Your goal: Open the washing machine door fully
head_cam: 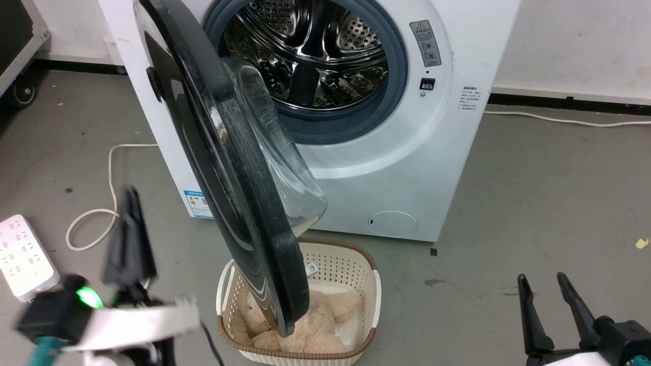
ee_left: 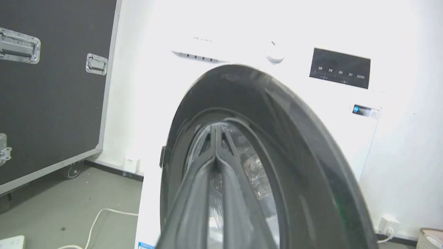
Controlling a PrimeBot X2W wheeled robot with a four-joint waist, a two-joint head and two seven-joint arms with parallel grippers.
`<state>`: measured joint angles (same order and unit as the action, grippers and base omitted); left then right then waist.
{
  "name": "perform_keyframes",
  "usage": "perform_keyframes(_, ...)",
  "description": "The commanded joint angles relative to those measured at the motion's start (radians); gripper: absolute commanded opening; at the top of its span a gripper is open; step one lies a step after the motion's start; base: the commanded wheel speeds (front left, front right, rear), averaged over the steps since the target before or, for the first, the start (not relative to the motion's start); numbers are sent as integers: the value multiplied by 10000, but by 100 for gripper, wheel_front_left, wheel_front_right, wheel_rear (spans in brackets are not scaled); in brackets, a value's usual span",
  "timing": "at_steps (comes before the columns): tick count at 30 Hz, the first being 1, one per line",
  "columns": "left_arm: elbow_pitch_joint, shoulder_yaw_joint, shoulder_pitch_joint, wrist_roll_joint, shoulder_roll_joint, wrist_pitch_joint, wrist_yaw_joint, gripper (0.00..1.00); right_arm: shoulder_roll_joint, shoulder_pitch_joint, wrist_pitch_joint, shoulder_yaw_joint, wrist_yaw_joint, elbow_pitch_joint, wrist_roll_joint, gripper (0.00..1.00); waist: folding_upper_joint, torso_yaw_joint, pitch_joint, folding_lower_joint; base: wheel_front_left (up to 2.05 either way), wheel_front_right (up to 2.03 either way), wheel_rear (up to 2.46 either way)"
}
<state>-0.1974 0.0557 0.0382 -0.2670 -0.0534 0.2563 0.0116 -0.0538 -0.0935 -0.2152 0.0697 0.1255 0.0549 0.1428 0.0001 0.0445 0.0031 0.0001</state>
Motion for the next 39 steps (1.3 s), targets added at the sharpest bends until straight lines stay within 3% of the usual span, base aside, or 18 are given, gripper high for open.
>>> perform_keyframes(1, -380, 65, 313, -86, 7, 55, -41, 0, 35, 49, 1, 41, 52, 19, 67, 100, -1, 13, -16, -1, 0, 0, 0)
perform_keyframes(6, -1768, -370, 1064, -63, 16, -49, -76, 0, 35, 68, -13, 57, 52, 78, 134, 100, -1, 62, -41, -1, 0, 0, 0)
perform_keyframes(8, -2129, -860, 1303, -357, 21, -381, -27, 0, 35, 78, -20, 19, 52, 112, 165, 100, -1, 79, -25, -1, 0, 0, 0)
perform_keyframes(16, -2749, -2997, 1618, 525, 14, -1706, 34, 0, 35, 166, -75, -22, 52, 223, 316, 100, -1, 119, 109, -1, 0, 0, 0)
perform_keyframes(26, -525, -5087, 592, 608, 27, -2352, -432, 0, 35, 296, -190, -117, 52, 485, 459, 100, -1, 138, 264, -1, 0, 0, 0)
perform_keyframes(34, 1352, -5384, 189, 357, 23, -2494, -686, 0, 35, 353, -242, -116, 52, 600, 434, 100, -1, 163, 374, -1, 0, 0, 0)
perform_keyframes(39, 2302, -5082, 187, 202, -8, -2422, -930, 0, 35, 322, -263, -84, 52, 661, 401, 100, -1, 316, 420, -1, 0, 0, 0)
